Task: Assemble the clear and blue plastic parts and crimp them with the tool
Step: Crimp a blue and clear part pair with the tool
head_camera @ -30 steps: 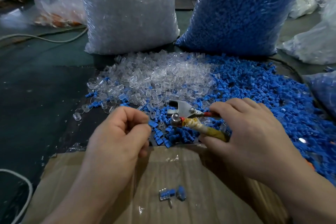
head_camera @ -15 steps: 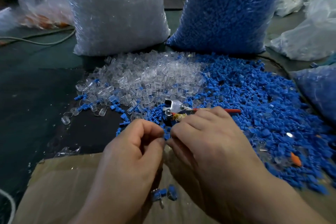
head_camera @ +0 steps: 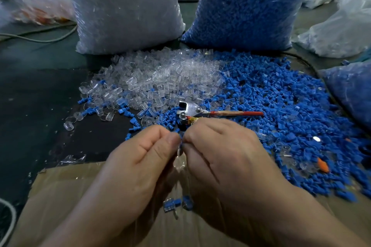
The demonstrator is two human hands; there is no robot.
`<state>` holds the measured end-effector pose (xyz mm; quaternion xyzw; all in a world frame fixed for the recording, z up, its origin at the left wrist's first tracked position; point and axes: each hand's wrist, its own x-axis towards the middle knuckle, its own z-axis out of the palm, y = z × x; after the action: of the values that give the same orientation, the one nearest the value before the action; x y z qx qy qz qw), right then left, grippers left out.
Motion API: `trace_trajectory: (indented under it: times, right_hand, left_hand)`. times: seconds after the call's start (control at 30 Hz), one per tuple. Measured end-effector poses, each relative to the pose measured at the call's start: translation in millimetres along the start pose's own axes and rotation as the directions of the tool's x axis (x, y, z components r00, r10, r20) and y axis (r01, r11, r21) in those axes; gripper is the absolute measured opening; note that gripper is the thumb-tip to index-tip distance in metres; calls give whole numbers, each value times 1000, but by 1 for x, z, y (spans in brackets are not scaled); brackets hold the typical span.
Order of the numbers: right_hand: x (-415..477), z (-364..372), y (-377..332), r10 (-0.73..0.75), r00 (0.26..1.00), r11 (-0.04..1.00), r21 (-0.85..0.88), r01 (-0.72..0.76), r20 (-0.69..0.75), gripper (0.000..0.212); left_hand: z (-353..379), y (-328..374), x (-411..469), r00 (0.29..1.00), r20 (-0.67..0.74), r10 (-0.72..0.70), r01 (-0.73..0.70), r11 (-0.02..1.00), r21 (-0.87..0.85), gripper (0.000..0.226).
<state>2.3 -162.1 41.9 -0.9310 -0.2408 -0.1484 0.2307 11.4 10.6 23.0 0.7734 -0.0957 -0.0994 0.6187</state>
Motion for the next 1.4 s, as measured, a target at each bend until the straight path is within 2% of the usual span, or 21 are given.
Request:
trace_trajectory:
  times: [0.03,0.07,0.1,0.13,0.17,0.2,0.23,0.3,0.37,0.47,0.57,0.63,0.7,0.77,0.83,0.87,1.0,1.13,1.23,1.3,1.4]
  right_hand:
    - [0,0,-3,119,992,986,111,-122,27,23]
    - [-1,-1,-7,253,962,918,289,-274,107,22]
    - [0,-2,-9,347,913,757,510,-409,216,21]
    - [0,-3,-9,403,846,515,677,-526,350,19]
    - [0,-5,-8,412,791,348,724,-596,453,18]
    - [0,-8,-7,406,771,350,696,-627,491,18]
    - [-1,-8,-3,423,774,465,620,-632,471,21]
    - [-5,-7,5,457,834,783,305,-543,311,25]
    - [-9,-6,10,412,890,909,-24,-416,197,26]
    - [-13,0,10,360,918,920,-224,-321,166,31]
    - [-10,10,7,321,933,920,-287,-267,161,41]
    - [-6,16,5,303,940,919,-308,-245,155,46]
    - [0,22,3,296,943,917,-321,-236,152,50]
    - [3,26,4,282,948,917,-333,-221,146,54]
    - [5,28,4,271,951,920,-330,-210,151,59]
    - [5,29,4,266,952,924,-321,-207,152,59]
    - [7,35,1,224,962,945,-278,-175,155,38]
    - [8,37,0,230,954,940,-299,-166,191,29]
    - [9,35,1,225,945,942,-300,-149,238,12]
    - [9,33,3,216,942,949,-281,-141,257,17]
    - [10,30,5,219,937,954,-263,-146,274,19]
  left_hand:
    - [-1,1,-1,995,-3,100,-100,994,54,35]
    - [-2,1,-2,977,-1,212,-211,969,130,26]
    - [-3,3,-3,951,12,308,-303,929,212,20]
    - [-4,4,-4,928,35,370,-364,889,279,17]
    - [-6,5,-5,915,66,398,-397,860,321,16]
    - [-9,6,-6,913,98,397,-405,846,347,16]
    - [-13,7,-6,920,123,373,-391,840,377,17]
    - [-23,7,-4,951,164,261,-308,822,478,22]
    - [-32,3,-2,961,243,130,-254,758,600,30]
    - [-32,-2,-1,939,333,84,-296,689,662,33]
    - [-29,0,-2,920,385,76,-335,663,670,28]
    - [-28,3,-3,933,357,42,-284,695,660,27]
    - [-31,-2,-1,980,172,97,-190,693,696,27]
    - [-38,-9,5,977,-91,195,-53,628,777,30]
    - [-43,-11,12,953,-258,159,124,574,809,47]
    - [-43,-11,14,953,-279,120,170,550,818,53]
    - [-26,-9,12,973,-205,107,130,481,867,40]
    - [-14,-10,14,988,-122,93,79,371,925,37]
    - [-10,-9,15,988,-112,106,54,443,895,16]
    - [-9,-10,14,987,-128,102,62,491,869,7]
    - [-14,-17,13,968,-233,91,108,689,716,8]
